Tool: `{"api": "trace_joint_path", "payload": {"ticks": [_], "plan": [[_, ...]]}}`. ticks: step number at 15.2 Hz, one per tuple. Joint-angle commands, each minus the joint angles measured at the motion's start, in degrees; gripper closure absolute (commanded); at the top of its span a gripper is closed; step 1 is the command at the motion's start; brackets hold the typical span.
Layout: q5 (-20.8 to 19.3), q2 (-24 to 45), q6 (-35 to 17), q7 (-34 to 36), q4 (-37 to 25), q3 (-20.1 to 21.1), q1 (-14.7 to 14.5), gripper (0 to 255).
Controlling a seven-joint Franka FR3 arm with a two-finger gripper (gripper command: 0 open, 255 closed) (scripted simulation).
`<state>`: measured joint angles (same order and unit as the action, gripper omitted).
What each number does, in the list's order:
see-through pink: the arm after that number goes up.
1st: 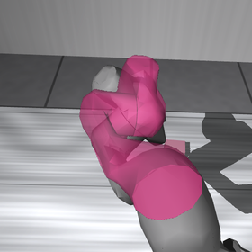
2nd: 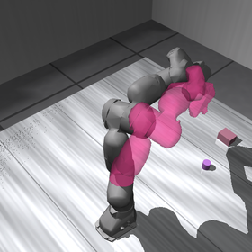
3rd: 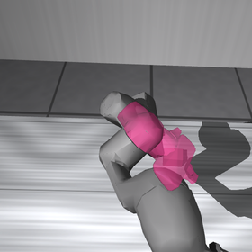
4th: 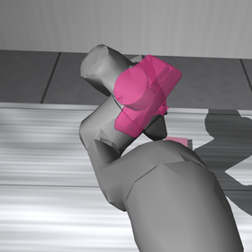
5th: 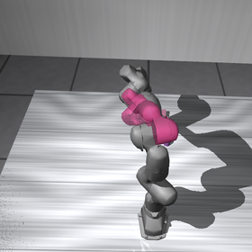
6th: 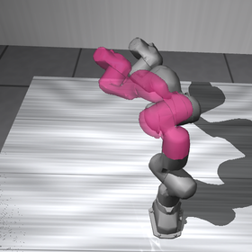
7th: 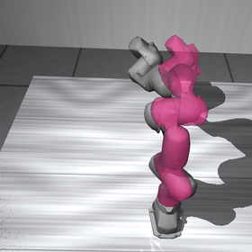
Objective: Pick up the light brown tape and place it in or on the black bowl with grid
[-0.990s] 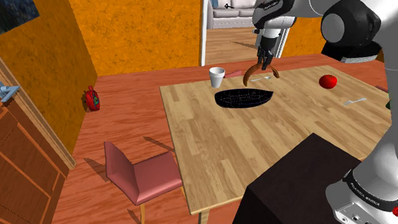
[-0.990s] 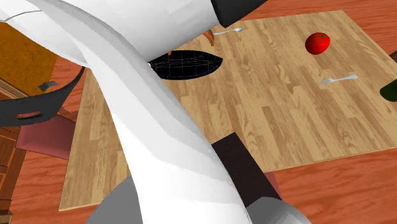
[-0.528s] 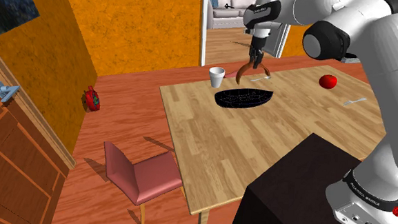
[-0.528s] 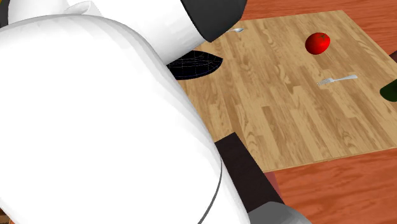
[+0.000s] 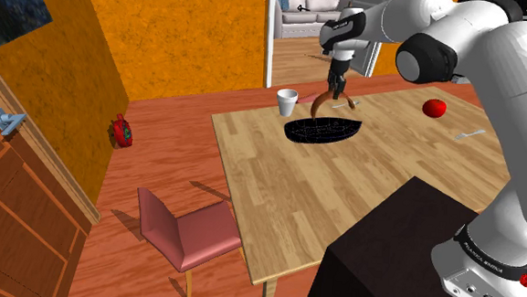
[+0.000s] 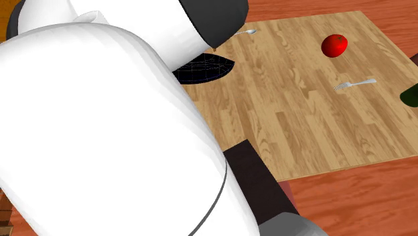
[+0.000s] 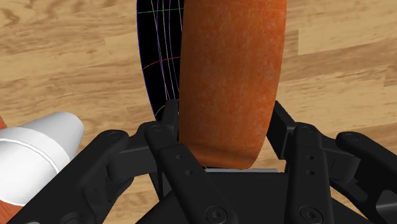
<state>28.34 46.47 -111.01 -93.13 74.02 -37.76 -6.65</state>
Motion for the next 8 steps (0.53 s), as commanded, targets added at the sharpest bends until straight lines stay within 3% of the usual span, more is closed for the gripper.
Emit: {"api": "trace_joint_path", "payload": {"ticks": [1,8], "plan": [[0.37,0.59,-1.23,-0.32,0.69,0.27,0.06,255],[1.67,2.98,-4.81,-1.05,2.1,1.36,0.36,255]]}}
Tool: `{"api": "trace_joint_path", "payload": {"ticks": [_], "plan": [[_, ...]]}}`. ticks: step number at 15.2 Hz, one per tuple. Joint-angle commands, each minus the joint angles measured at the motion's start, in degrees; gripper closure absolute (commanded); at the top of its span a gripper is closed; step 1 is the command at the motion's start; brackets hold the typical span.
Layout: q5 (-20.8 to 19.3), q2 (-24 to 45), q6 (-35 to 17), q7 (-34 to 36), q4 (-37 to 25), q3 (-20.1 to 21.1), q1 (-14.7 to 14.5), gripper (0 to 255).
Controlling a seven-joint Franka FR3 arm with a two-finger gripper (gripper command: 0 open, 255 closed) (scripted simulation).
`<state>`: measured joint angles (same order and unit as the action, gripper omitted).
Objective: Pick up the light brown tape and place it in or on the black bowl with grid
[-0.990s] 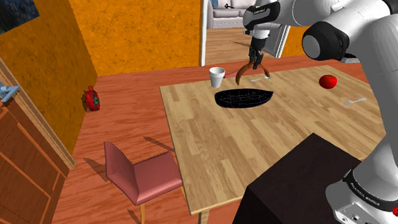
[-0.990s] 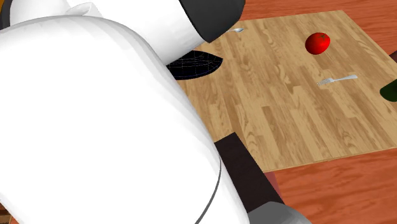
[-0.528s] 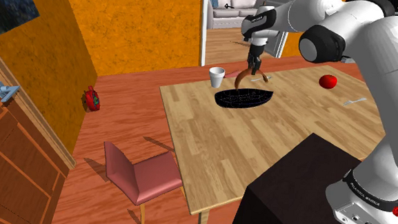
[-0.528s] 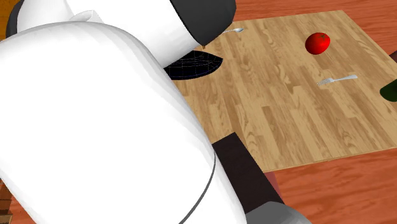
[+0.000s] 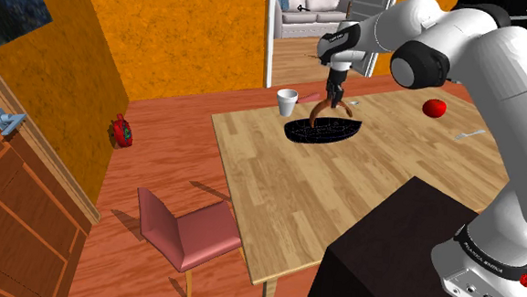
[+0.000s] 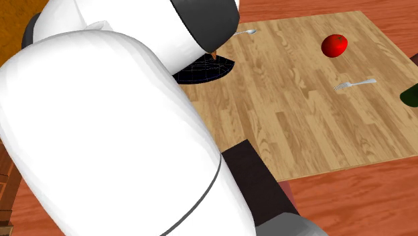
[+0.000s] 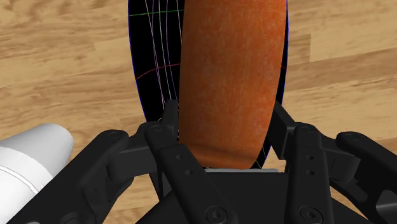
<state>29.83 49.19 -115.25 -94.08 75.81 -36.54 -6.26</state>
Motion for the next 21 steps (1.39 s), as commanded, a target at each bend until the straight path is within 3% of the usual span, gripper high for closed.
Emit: {"api": "trace_joint_path", "payload": {"ticks": [1,10,11,16,21], "plan": [[0.37,0.63,-1.05,-0.2,0.44,0.31,0.03,255],[0.54,0.99,-1.5,-0.29,0.55,0.47,0.1,255],[0.54,0.99,-1.5,-0.29,0.55,0.47,0.1,0],[0.54,1.0,-1.5,-0.28,0.54,0.47,0.1,0],[-1.21,-2.27,3.33,0.7,-1.3,-1.01,-0.32,0]]}}
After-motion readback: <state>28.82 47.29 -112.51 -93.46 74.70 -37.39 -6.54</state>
